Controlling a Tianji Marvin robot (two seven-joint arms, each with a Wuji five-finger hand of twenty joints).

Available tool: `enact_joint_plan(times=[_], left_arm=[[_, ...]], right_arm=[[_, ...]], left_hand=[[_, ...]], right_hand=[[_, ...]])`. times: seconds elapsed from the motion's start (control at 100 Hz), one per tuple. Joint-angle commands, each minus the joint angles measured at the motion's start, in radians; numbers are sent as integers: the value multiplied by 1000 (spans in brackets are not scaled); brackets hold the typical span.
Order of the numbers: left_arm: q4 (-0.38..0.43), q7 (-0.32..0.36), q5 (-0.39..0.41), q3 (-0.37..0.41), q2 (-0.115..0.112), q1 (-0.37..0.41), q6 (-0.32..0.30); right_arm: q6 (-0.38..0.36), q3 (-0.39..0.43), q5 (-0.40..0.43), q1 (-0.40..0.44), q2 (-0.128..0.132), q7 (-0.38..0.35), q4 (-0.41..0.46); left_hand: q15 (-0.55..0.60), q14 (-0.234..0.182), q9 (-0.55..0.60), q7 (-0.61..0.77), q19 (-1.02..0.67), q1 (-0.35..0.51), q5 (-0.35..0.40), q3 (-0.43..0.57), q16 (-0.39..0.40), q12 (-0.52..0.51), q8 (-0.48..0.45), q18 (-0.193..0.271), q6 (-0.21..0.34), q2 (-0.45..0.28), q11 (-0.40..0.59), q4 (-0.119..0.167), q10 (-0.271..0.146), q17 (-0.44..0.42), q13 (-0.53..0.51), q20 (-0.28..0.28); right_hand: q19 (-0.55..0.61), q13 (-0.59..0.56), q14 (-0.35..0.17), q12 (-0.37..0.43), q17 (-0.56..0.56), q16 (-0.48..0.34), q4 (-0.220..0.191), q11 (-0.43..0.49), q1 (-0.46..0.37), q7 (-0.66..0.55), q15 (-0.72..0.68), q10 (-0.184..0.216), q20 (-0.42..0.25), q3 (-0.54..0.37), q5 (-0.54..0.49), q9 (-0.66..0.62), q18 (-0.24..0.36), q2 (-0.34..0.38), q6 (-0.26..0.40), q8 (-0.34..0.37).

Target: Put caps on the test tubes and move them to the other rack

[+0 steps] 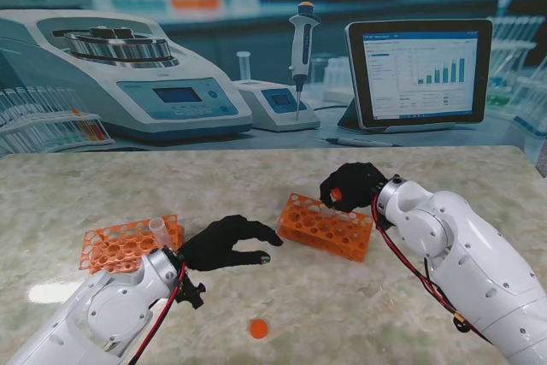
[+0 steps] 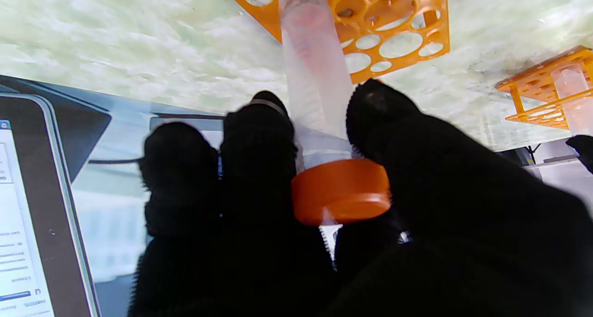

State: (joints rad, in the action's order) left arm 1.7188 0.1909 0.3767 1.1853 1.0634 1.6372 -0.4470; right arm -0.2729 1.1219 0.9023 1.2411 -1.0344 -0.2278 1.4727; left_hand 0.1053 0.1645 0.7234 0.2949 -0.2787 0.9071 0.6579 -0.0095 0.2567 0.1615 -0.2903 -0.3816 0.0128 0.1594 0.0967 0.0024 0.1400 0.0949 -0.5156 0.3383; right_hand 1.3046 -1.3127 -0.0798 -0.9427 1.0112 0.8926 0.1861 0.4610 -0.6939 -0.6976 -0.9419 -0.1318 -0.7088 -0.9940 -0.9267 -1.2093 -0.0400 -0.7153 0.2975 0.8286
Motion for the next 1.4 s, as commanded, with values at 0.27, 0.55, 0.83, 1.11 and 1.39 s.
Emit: enact_joint_plan(times=[0.27,0.55,0.83,1.11,1.39], left_arm=[[4,6,-4,-5,-2,-1,4],[5,4,-2,-1,-2,2,3],[8,3,2,5,-2,7,2],[11,0,7,10,-1,11,2],[13,0,9,16,-2,15,2]], right_arm=[[-11,15,8,26,9,-17,11],[1,-48,-15,-18,6,-14,-30],[-9,-92,-1,-42,6,1,-62],[-16,-118,-3,-53,4,26,-92],[-26,-119,2,-52,3,40,-99]], left_hand=[[-15,-21,-8,-26,46,11,6,5,-7,-19,6,15,1,-31,-14,-8,-14,-13,30,-13],[-14,-20,-10,-26,47,11,7,4,-6,-19,6,15,1,-31,-15,-8,-13,-13,30,-13],[-13,-21,-8,-26,48,11,6,5,-4,-19,6,14,4,-32,-14,-8,-15,-13,26,-12],[-13,-22,-8,-26,49,11,6,4,-4,-19,6,15,4,-33,-14,-8,-14,-14,27,-12],[-13,-21,-9,-26,49,10,5,4,-3,-19,6,14,4,-33,-14,-8,-14,-14,27,-11]], right_hand=[[-6,4,1,10,1,-11,-87,69,-150,-41,20,213,-21,-109,-78,-65,-9,128,9,10],[-24,7,1,63,-31,-28,-70,31,-162,-28,73,195,-22,-85,-71,-54,-21,115,9,-15],[-150,159,83,197,-295,-102,-29,-111,-86,-137,386,185,-2,78,103,43,-132,91,54,-285],[-283,424,154,443,-608,-302,-35,-209,51,-52,637,160,110,220,249,220,-214,124,-26,-394],[-352,535,192,515,-720,-390,-104,-261,172,199,697,140,181,251,240,316,-244,208,-106,-309]])
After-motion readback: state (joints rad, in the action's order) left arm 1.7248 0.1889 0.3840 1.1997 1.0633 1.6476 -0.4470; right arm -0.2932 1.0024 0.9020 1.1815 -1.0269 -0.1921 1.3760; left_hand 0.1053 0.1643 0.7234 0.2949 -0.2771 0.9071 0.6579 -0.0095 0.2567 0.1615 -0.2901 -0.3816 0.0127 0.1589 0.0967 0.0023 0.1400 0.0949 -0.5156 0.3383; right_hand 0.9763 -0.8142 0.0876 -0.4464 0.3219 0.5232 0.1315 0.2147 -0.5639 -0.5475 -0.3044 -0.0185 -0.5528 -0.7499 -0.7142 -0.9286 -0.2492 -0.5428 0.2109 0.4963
